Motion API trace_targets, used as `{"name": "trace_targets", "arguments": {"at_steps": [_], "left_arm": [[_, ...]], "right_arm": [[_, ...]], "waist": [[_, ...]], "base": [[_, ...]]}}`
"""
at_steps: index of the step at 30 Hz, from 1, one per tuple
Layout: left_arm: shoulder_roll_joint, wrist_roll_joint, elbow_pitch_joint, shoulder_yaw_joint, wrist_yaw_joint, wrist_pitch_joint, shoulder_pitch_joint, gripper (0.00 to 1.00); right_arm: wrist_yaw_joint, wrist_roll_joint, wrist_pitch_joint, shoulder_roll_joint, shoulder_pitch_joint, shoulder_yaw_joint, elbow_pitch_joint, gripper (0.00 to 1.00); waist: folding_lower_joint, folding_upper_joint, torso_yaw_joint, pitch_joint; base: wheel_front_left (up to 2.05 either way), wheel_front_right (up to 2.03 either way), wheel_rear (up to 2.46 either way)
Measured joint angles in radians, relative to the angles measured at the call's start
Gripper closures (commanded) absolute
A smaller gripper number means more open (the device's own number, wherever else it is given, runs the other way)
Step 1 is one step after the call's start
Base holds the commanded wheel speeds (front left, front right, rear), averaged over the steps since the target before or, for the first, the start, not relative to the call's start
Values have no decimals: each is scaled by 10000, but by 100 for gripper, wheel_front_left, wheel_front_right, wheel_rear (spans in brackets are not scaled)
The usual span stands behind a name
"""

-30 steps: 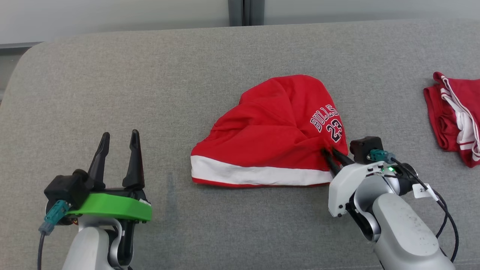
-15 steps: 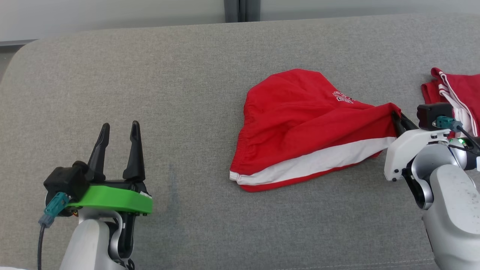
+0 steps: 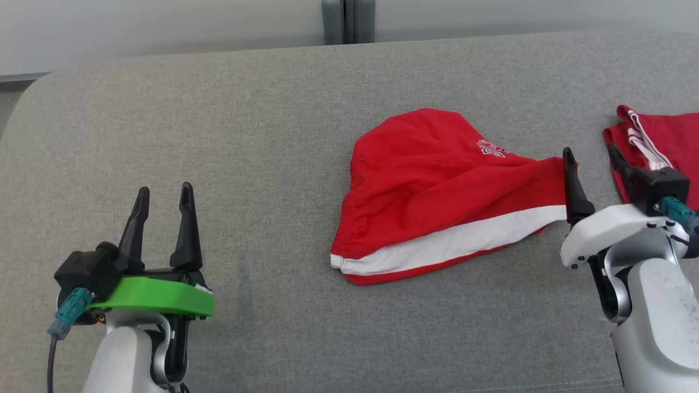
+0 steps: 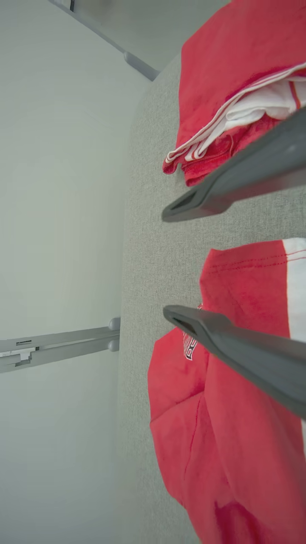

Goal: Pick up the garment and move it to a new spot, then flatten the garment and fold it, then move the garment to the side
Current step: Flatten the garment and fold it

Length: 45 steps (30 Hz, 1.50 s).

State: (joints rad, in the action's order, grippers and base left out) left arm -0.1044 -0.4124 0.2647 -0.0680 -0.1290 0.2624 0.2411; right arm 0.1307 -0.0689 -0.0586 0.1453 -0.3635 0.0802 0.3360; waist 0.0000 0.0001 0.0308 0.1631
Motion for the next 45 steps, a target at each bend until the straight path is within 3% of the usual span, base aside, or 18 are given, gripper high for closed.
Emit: {"name": "trace_targets", "arguments": {"at_steps": [8,21,34,39,45], "left_arm": [[125,274,-123,291,0,0,-546,0],[286,318,439,257,0,0,-1293,0],[288,330,433,48,0,0,-1319,0],[180,-96,798,-1028,-2,0,-1287,0],[-222,-1097,1743,-3252,-2,-148,-607,0]], "right_arm": [[0,88,-1298,-71,857,-290,-627,0],[0,-102,-1277,-67,1529,-880,-61,0],[0,-341,-1064,-67,1529,-897,-92,0],[0,-502,-771,-33,1415,-844,40,0],[0,-861,29,213,978,-792,669,0]], "waist": [[0,0,-309,-507],[-1,0,-637,-1354],[0,0,-592,-1214],[0,0,-571,-1029],[-1,0,-534,-658]], "base": [[0,0,0],[0,0,0],[0,0,0],[0,0,0],[0,0,0]]}}
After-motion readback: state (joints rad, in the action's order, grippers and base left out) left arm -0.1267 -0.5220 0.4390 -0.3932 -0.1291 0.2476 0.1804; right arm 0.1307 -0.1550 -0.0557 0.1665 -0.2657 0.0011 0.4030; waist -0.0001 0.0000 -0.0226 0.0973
